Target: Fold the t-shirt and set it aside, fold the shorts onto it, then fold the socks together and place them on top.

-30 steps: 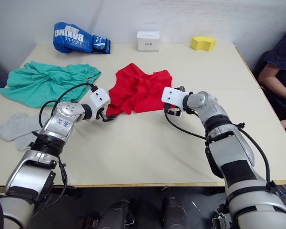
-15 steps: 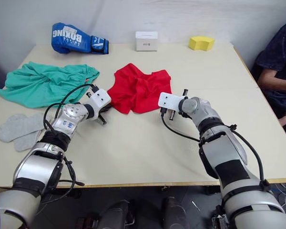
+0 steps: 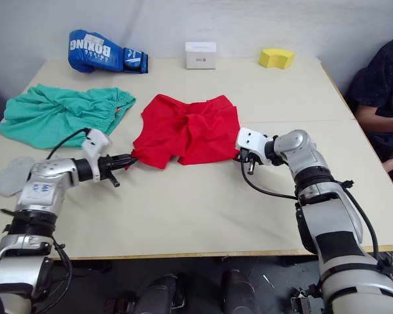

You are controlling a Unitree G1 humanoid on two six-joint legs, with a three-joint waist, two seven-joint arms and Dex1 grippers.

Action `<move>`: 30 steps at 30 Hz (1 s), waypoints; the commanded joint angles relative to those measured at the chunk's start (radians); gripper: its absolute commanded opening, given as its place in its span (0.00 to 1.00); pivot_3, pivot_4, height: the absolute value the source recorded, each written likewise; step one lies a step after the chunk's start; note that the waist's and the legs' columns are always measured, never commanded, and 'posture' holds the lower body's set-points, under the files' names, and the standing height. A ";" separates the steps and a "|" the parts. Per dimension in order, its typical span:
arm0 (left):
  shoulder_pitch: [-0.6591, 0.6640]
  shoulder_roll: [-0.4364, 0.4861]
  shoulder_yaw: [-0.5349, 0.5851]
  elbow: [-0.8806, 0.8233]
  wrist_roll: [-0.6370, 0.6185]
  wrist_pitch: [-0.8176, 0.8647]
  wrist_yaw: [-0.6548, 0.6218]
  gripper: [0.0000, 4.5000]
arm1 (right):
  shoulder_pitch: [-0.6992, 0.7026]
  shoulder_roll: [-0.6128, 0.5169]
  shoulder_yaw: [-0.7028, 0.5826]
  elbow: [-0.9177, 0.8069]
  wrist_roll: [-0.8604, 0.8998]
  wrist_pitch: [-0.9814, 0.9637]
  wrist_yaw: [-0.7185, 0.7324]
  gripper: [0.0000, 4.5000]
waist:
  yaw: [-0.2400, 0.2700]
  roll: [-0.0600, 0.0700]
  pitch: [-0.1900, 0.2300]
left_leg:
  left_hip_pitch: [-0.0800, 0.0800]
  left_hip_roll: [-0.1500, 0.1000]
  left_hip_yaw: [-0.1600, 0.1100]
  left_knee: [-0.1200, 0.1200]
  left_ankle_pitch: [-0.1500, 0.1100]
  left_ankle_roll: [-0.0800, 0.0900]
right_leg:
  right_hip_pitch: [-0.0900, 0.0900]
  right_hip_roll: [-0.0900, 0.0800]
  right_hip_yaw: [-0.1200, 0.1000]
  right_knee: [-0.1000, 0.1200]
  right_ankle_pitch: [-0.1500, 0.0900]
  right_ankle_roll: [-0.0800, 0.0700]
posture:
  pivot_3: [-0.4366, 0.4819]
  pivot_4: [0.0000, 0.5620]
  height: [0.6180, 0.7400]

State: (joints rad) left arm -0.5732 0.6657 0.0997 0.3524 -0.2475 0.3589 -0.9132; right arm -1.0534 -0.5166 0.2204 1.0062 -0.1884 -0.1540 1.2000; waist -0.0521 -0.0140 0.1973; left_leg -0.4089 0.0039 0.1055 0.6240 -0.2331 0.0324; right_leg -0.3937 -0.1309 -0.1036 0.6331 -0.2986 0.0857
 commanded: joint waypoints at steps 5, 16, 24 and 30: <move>0.178 0.135 0.172 -0.316 -0.277 0.312 -0.129 0.00 | 0.244 -0.162 -0.090 -0.586 0.225 0.333 0.227 0.00 | 0.001 0.001 0.001 | -0.001 0.001 -0.002 -0.001 -0.001 -0.002 | 0.000 0.001 0.000 -0.005 0.000 0.000 | 0.48 0.27 1.00; 0.703 0.444 0.192 -0.629 -0.145 0.087 -0.381 0.00 | 0.658 -0.432 -0.197 -1.161 0.499 0.664 0.312 0.00 | 0.016 0.001 0.001 | 0.001 0.002 0.000 -0.010 -0.005 -0.005 | -0.002 0.000 0.002 -0.014 -0.002 -0.003 | 0.48 0.27 1.00; 0.796 0.465 0.262 -0.682 -0.174 0.183 -0.341 0.00 | 0.814 -0.596 -0.229 -1.262 0.580 0.777 0.322 0.00 | 0.039 0.005 0.003 | 0.000 0.006 -0.001 -0.011 -0.010 0.001 | -0.003 0.000 0.000 -0.017 -0.004 -0.008 | 0.48 0.27 1.00; 0.676 0.499 0.281 -0.690 -0.336 0.348 -0.383 0.00 | 0.721 -0.598 -0.234 -1.181 0.606 0.742 0.294 0.00 | 0.039 0.007 0.004 | -0.004 0.006 0.000 -0.011 -0.013 0.000 | -0.005 0.001 -0.001 -0.021 -0.003 -0.008 | 0.48 0.27 1.00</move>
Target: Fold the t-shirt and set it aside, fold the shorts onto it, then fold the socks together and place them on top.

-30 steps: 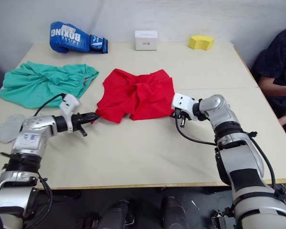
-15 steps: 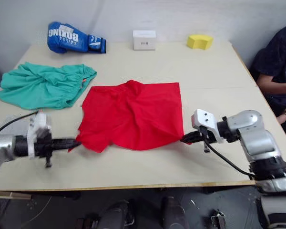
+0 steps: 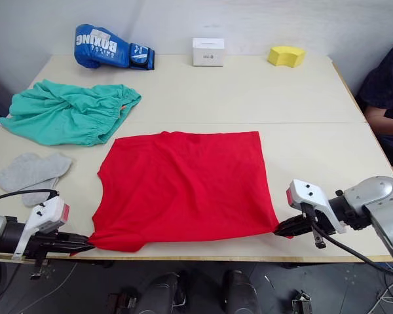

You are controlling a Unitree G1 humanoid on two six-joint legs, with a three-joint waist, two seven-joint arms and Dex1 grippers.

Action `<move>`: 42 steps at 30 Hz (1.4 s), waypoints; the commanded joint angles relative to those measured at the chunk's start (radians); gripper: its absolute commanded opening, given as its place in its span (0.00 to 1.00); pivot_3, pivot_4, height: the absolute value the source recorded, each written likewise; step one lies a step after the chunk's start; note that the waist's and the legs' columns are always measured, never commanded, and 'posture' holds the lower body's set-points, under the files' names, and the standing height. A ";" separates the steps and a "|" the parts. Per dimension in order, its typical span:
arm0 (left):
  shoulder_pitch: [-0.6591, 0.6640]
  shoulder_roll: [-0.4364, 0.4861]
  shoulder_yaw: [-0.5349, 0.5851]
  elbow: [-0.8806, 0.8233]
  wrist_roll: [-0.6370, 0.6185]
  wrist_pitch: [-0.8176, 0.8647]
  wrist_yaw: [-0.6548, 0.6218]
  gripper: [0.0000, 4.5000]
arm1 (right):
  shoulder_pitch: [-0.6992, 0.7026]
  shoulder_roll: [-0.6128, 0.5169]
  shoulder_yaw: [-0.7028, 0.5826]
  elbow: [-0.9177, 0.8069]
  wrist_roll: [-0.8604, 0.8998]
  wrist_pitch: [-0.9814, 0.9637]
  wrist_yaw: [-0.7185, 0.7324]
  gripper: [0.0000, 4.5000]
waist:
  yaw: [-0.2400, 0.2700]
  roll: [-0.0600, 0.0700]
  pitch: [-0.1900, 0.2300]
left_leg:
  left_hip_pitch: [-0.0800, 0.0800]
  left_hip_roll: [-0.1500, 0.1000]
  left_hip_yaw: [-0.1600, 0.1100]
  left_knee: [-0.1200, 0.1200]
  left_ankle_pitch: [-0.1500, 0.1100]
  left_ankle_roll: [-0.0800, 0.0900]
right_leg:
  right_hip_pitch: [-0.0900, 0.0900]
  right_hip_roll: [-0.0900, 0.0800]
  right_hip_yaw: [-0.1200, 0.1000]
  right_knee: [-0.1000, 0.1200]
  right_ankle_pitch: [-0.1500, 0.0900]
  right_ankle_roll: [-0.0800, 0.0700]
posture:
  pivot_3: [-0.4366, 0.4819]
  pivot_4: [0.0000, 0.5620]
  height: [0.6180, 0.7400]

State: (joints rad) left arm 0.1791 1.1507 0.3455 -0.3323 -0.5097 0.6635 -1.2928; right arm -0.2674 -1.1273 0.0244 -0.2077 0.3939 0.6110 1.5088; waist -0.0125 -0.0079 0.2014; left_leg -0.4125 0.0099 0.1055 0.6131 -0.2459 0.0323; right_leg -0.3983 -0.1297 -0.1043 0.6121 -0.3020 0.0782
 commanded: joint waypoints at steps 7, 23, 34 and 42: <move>-0.947 -0.263 -0.174 0.569 0.295 -0.338 0.533 0.00 | -0.723 0.236 -0.071 0.660 -0.138 -0.269 -0.389 0.00 | 0.010 0.000 0.004 | 0.000 0.000 0.003 0.004 0.012 -0.003 | 0.002 0.004 -0.002 0.003 0.009 0.003 | 0.48 0.27 1.00; -0.847 -0.163 -0.245 0.487 0.285 -0.817 0.454 0.00 | -0.506 0.273 -0.128 0.733 -0.261 -0.908 -0.740 0.00 | -0.004 -0.003 0.001 | -0.001 0.001 0.042 0.017 -0.008 0.022 | -0.007 -0.004 -0.037 0.010 0.008 0.017 | 0.48 0.27 1.00; -0.177 -0.009 -0.193 -0.149 0.180 -0.071 0.389 0.00 | 0.092 0.077 -0.102 0.259 -0.113 -0.396 -0.403 0.00 | -0.016 0.001 0.009 | -0.001 0.010 0.040 0.032 -0.016 0.026 | 0.002 -0.007 -0.022 -0.004 0.021 0.011 | 0.48 0.27 1.00; -0.072 0.005 -0.154 -0.169 0.158 0.033 0.344 0.00 | 0.186 0.008 -0.116 0.140 -0.030 -0.215 -0.276 0.00 | 0.001 -0.001 0.007 | 0.006 0.015 0.045 0.018 -0.011 0.004 | -0.010 -0.001 -0.014 0.012 0.004 -0.004 | 0.48 0.27 1.00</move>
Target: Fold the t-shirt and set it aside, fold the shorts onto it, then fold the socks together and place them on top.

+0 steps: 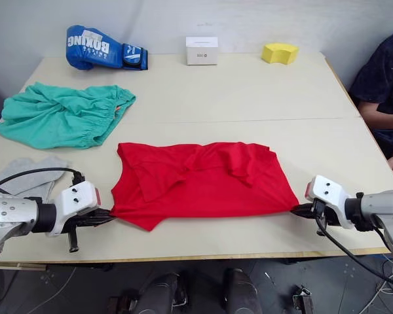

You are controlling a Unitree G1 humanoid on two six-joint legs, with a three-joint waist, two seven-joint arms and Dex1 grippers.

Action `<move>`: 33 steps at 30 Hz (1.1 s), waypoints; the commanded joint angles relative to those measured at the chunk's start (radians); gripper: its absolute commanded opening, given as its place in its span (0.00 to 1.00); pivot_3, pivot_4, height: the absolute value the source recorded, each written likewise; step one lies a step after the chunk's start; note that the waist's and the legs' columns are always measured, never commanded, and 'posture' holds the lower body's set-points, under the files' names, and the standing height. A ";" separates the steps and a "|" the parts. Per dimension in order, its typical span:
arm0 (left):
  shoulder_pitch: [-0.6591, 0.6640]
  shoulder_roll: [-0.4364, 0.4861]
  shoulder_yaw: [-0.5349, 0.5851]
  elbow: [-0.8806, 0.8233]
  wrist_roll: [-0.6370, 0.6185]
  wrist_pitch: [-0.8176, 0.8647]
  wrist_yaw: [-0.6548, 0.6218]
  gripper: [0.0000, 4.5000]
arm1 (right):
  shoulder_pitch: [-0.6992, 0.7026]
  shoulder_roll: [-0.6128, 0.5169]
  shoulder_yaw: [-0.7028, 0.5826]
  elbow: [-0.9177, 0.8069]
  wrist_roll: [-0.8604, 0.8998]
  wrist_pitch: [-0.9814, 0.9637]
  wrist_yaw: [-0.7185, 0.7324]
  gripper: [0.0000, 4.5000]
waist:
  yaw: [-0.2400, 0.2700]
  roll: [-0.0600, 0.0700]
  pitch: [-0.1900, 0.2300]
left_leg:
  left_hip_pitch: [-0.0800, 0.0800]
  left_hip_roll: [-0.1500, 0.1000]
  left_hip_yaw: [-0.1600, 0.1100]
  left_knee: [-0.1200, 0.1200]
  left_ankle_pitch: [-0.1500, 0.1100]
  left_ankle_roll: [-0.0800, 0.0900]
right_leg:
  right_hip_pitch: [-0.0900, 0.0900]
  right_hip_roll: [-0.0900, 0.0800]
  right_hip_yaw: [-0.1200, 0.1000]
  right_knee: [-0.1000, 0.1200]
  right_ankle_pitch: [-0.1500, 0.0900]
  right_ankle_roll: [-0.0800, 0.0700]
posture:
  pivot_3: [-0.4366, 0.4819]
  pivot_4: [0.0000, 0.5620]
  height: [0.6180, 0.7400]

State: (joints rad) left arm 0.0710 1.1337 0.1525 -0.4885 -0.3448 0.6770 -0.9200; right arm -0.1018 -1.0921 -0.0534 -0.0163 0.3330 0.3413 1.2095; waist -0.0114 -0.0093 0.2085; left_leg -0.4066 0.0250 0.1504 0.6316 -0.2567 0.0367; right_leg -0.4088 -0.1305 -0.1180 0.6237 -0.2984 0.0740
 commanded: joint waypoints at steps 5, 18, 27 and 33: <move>0.082 0.026 0.065 0.018 -0.008 0.047 -0.051 0.00 | 0.058 -0.015 -0.044 -0.095 0.020 0.073 0.001 0.00 | 0.005 0.000 0.000 | 0.000 0.005 0.000 0.002 0.000 -0.003 | -0.001 0.007 -0.002 0.004 -0.004 -0.003 | 0.48 0.27 1.00; -0.225 -0.033 -0.005 0.181 -0.019 0.045 -0.022 0.00 | -0.094 0.066 -0.047 0.017 0.021 0.010 -0.037 0.00 | 0.010 -0.002 -0.001 | 0.000 0.006 0.000 0.004 -0.001 -0.004 | -0.001 0.005 -0.001 0.003 0.005 -0.006 | 0.48 0.27 1.00; -1.122 -0.299 -0.077 0.910 0.368 -0.692 0.535 0.00 | -0.939 0.292 -0.060 0.620 -0.232 -0.497 -0.529 0.00 | 0.001 -0.005 -0.001 | -0.007 0.006 0.004 0.008 0.009 -0.002 | -0.007 0.011 -0.002 0.006 0.011 -0.004 | 0.48 0.27 1.00; -1.425 -0.175 -0.053 1.146 0.641 -1.141 1.041 0.00 | -1.221 0.232 -0.083 0.890 -0.440 -0.960 -0.999 0.00 | -0.016 -0.006 0.000 | -0.038 0.005 0.010 0.016 0.007 0.002 | -0.041 0.013 -0.010 0.014 0.011 -0.002 | 0.48 0.27 1.00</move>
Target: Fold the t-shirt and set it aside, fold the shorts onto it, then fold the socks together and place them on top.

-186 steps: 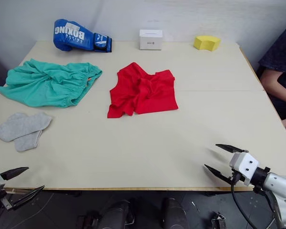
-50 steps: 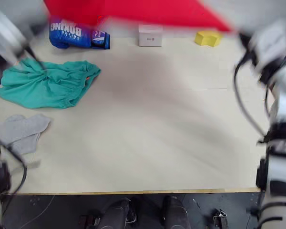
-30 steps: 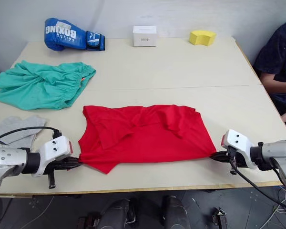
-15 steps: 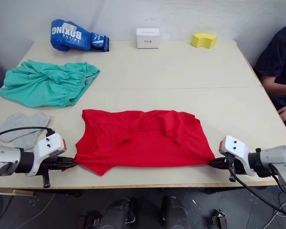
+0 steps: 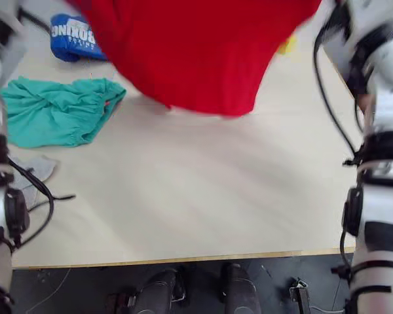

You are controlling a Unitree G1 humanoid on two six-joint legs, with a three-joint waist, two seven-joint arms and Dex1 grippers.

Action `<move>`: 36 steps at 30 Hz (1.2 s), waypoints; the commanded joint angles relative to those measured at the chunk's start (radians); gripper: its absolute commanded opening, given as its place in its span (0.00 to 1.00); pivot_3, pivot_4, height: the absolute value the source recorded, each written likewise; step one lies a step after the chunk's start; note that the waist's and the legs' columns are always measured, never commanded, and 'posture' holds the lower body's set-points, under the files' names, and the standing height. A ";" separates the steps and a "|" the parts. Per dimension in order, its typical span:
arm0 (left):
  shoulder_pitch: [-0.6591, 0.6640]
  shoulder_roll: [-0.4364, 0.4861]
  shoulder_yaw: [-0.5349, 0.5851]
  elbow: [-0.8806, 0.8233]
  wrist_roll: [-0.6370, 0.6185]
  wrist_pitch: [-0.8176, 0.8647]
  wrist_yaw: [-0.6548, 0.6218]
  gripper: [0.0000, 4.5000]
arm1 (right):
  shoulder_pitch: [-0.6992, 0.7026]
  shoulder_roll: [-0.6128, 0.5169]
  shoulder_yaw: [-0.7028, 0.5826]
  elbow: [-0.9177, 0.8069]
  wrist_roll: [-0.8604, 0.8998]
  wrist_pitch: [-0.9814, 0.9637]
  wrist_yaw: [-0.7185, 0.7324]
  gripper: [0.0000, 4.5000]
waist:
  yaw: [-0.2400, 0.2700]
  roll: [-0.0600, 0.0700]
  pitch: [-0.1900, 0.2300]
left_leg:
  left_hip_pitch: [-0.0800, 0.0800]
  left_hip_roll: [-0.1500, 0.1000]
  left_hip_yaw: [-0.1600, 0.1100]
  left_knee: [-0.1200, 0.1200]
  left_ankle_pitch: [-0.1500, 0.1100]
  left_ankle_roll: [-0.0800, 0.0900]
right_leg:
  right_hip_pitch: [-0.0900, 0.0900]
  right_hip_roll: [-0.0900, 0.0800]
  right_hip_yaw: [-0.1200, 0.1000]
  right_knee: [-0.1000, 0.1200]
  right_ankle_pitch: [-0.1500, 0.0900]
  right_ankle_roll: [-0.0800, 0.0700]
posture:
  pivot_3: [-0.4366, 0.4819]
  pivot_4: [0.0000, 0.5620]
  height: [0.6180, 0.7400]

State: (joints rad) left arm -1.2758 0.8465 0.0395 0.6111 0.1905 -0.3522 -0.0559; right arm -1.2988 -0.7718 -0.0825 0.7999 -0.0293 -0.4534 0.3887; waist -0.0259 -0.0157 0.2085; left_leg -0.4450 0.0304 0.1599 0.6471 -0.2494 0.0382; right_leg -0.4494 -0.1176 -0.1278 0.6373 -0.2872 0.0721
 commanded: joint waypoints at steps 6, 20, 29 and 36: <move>0.188 0.150 -0.033 -0.031 0.017 -0.251 -0.155 0.00 | 0.152 -0.063 -0.023 0.131 -0.009 -0.127 0.031 0.00 | -0.005 0.001 -0.004 | 0.026 0.000 0.012 -0.002 -0.012 0.009 | 0.028 0.000 -0.003 -0.010 -0.008 0.010 | 0.48 0.27 1.00; 1.127 0.132 0.050 -0.792 -0.240 0.462 -0.562 0.00 | 0.859 -0.049 0.024 -0.279 0.128 0.144 0.467 0.00 | -0.006 0.002 -0.001 | 0.038 0.006 0.018 0.002 -0.010 0.009 | 0.036 0.001 0.016 -0.008 0.002 0.007 | 0.48 0.27 1.00; 1.460 0.173 0.173 -1.012 -0.350 0.669 -0.760 0.00 | 1.102 -0.115 0.000 -0.455 0.165 0.212 0.576 0.00 | -0.005 0.000 -0.005 | 0.042 0.008 0.017 0.001 -0.018 -0.002 | 0.036 -0.006 0.014 -0.009 -0.001 0.001 | 0.48 0.27 1.00; 1.501 0.195 0.261 -1.071 -0.448 0.782 -0.863 0.00 | 1.198 -0.129 -0.015 -0.553 0.190 0.258 0.600 0.00 | -0.001 0.000 -0.007 | 0.042 0.009 0.015 0.002 -0.018 -0.003 | 0.037 -0.006 0.010 -0.008 -0.002 -0.002 | 0.48 0.27 1.00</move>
State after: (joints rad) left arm 0.2299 1.0121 0.2451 -0.4442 -0.2372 0.4035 -0.8932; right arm -0.1308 -0.8825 -0.0873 0.2691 0.1508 -0.2267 0.9584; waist -0.0269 -0.0153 0.2013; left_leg -0.4027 0.0393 0.1749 0.6489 -0.2676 0.0353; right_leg -0.4121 -0.1240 -0.1179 0.6288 -0.2898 0.0703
